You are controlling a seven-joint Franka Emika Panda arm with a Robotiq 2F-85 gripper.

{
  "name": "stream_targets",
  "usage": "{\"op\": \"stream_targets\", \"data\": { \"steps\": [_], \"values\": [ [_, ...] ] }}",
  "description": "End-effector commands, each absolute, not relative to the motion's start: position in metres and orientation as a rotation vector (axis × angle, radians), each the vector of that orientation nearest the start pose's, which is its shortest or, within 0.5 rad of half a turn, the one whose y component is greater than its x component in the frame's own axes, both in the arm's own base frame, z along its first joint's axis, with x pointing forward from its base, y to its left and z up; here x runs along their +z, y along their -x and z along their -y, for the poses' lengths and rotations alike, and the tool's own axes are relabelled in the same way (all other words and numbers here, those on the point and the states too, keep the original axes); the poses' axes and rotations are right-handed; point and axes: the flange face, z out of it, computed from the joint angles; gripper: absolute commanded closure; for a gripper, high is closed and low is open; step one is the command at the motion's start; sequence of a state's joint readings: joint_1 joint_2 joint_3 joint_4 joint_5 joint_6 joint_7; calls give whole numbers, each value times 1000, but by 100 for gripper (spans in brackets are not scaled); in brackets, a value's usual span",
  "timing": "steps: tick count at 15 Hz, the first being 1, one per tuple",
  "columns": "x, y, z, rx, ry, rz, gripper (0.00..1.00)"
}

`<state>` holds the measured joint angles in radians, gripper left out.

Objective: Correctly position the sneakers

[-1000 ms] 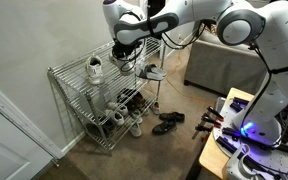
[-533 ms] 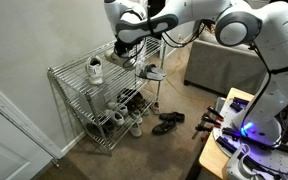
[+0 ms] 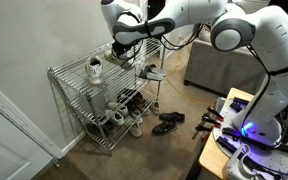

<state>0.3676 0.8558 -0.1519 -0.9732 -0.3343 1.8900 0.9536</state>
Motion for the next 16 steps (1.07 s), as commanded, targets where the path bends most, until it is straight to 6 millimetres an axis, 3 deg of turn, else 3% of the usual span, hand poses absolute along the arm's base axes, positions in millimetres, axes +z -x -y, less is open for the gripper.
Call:
{"op": "stream_targets", "data": {
  "steps": [1,2,3,4,9,12,15,16],
  "values": [
    [371,-763,-183,-563,3286,-993,97],
    [371,-763,-182,-564,3287,-997,97],
    [371,-763,-181,-561,3283,-1007,88],
    [370,-763,-181,-553,3282,-1004,71],
    [380,-755,-186,-456,3228,-1009,41],
    [403,-743,-200,-440,3177,-1047,22],
    [439,-731,-216,-541,3112,-1104,1],
    [449,-727,-222,-549,3098,-1102,1]
  ]
}}
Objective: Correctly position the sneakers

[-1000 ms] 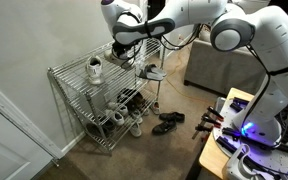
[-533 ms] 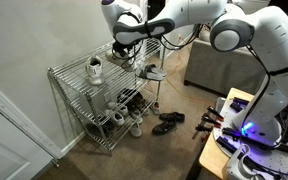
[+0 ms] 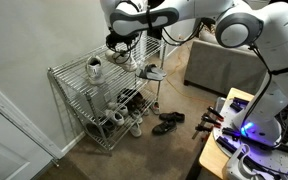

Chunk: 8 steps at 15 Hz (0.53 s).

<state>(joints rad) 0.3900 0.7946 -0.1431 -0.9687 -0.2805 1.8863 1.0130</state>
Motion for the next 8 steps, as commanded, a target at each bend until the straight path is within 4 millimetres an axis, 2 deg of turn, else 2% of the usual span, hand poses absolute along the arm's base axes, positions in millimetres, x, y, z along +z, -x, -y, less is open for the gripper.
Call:
{"op": "stream_targets", "data": {
  "steps": [1,4,8],
  "values": [
    [458,-722,-229,-563,3087,-1094,0],
    [472,-711,-253,-477,3060,-976,0],
    [457,-702,-279,-294,3017,-891,0]
  ]
}}
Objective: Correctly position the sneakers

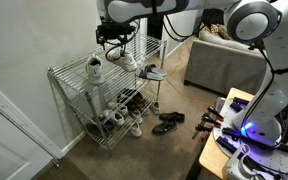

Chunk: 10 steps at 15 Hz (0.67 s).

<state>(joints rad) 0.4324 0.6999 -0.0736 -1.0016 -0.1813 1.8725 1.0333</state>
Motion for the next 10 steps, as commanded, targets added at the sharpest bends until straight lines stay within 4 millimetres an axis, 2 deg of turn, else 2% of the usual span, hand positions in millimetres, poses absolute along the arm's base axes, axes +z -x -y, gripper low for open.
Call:
{"op": "stream_targets", "data": {
  "steps": [1,8,10],
  "values": [
    [452,-702,-283,-264,3008,-887,0],
    [398,-714,-294,-187,3015,-925,0],
    [392,-717,-298,-191,3007,-925,0]
  ]
}}
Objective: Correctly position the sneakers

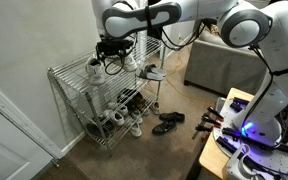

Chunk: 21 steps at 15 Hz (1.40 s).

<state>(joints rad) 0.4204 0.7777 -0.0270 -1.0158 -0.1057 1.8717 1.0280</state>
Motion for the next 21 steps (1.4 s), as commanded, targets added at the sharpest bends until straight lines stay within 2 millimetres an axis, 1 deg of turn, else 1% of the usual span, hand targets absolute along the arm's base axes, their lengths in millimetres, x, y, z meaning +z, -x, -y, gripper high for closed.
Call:
{"op": "stream_targets", "data": {
  "steps": [1,2,3,5,7,9,10,13,14,16,18,20,21],
  "values": [
    [397,-717,-300,-190,2988,-918,0],
    [405,-716,-304,-190,2970,-903,0],
    [418,-713,-309,-217,2949,-891,0],
    [431,-713,-319,-266,2922,-859,0],
    [429,-717,-326,-285,2907,-844,0],
    [420,-722,-331,-313,2892,-875,0],
    [416,-726,-332,-338,2864,-923,0],
    [400,-737,-333,-330,2723,-1137,0],
    [394,-740,-333,-352,2685,-1205,0],
    [385,-746,-333,-393,2630,-1291,0],
    [377,-750,-330,-412,2616,-1330,0],
    [372,-750,-325,-433,2686,-1296,0],
    [369,-748,-322,-424,2768,-1228,0]
  ]
}}
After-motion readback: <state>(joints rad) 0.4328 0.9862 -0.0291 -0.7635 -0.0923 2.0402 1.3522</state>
